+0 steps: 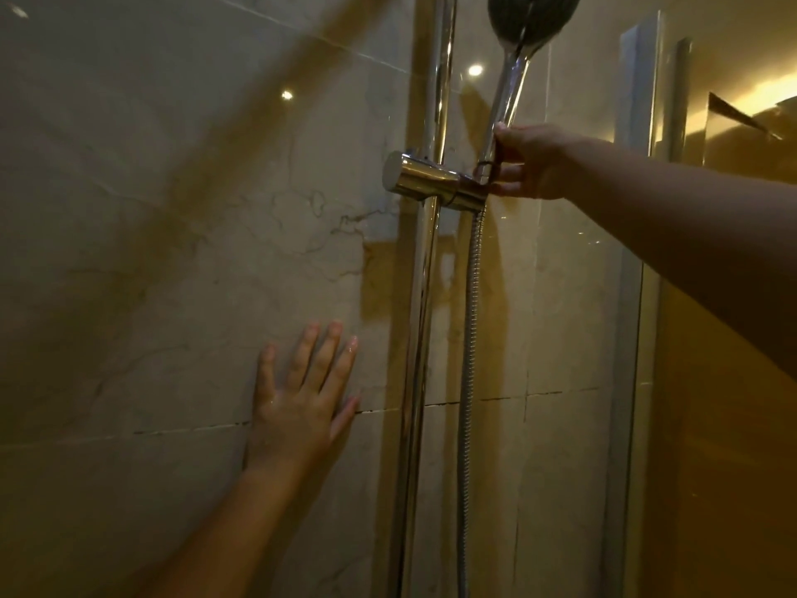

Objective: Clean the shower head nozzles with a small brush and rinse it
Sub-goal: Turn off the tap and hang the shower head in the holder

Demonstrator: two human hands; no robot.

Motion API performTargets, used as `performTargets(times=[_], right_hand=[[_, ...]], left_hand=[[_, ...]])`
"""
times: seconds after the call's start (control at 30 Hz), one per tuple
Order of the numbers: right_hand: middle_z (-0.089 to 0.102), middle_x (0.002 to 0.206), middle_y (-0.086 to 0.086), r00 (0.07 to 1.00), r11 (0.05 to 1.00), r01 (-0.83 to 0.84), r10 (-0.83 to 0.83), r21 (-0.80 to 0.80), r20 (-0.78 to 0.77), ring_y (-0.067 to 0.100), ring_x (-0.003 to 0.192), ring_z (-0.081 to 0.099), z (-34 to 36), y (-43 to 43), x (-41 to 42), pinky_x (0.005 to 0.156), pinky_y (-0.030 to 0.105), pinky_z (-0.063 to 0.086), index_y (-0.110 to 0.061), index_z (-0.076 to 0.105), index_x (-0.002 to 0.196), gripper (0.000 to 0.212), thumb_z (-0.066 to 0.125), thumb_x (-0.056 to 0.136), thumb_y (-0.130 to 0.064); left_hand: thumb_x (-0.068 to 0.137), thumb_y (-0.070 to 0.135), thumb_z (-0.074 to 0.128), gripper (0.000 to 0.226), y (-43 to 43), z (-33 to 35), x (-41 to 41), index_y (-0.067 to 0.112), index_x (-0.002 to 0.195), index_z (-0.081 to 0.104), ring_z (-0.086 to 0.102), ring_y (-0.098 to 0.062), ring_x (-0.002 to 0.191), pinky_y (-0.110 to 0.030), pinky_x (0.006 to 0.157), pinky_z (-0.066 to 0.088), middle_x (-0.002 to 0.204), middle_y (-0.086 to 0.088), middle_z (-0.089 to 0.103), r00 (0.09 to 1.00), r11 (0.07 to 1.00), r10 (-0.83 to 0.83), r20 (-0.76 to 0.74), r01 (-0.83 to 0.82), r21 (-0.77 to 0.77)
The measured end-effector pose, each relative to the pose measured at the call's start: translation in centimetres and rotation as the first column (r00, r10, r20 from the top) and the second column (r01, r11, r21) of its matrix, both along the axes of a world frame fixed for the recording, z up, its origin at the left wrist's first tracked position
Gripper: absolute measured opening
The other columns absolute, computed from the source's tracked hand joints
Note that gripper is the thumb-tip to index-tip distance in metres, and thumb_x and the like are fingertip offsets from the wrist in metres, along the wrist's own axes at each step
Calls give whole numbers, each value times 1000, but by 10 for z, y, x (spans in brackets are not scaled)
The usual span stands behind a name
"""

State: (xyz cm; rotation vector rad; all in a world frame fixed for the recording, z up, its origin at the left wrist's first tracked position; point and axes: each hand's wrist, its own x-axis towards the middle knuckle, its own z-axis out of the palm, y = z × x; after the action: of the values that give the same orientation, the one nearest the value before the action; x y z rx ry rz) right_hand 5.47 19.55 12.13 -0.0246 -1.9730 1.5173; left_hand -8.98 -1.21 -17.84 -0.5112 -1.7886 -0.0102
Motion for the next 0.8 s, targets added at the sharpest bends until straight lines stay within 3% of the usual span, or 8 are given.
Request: performTargets(times=[0.1, 0.23, 0.4, 0.63, 0.8], right_hand=[[61, 96, 4, 1000, 1000, 0, 0, 7, -18, 17, 79, 68, -1, 1, -2, 58, 28, 58, -13, 57, 106, 22, 49, 97, -31], [59, 93, 3, 998, 999, 8, -6, 38, -62, 16, 75, 65, 0, -2, -3, 68, 30, 58, -16, 59, 98, 19, 47, 98, -31], [58, 91, 3, 991, 998, 24, -16, 57, -133, 15, 72, 63, 5, -8, -1, 74, 31, 56, -11, 54, 122, 29, 44, 100, -28], [60, 114, 10, 988, 997, 52, -43, 56, -147, 20, 86, 66, 3, -9, -2, 84, 36, 57, -13, 52, 128, 33, 47, 99, -27], [57, 117, 12, 983, 999, 12, -20, -46, -181, 21, 88, 64, -4, -11, -6, 75, 34, 59, -14, 49, 131, 35, 48, 98, -26]], left_hand=[[89, 50, 26, 67, -1, 0, 2, 20, 148, 19, 7, -24, 145, -56, 112, 4, 158, -6, 14, 1000, 1000, 4, 4, -4, -3], [88, 50, 28, 67, -1, 0, 3, 20, 148, 20, 8, -23, 145, -58, 110, 10, 157, -6, 16, 1000, 1000, 2, 15, -1, -2], [88, 49, 29, 66, -1, 1, 4, 20, 147, 22, 12, -23, 144, -58, 108, 14, 156, -6, 21, 999, 1000, -18, 29, 18, 1], [87, 48, 30, 67, -2, 2, 5, 19, 146, 24, 12, -24, 143, -59, 108, 15, 155, -7, 19, 999, 1000, -29, 27, 29, -2], [87, 48, 29, 66, -2, 2, 6, 19, 146, 25, 13, -23, 144, -59, 108, 15, 156, -7, 18, 999, 1000, -22, 31, 22, 1]])
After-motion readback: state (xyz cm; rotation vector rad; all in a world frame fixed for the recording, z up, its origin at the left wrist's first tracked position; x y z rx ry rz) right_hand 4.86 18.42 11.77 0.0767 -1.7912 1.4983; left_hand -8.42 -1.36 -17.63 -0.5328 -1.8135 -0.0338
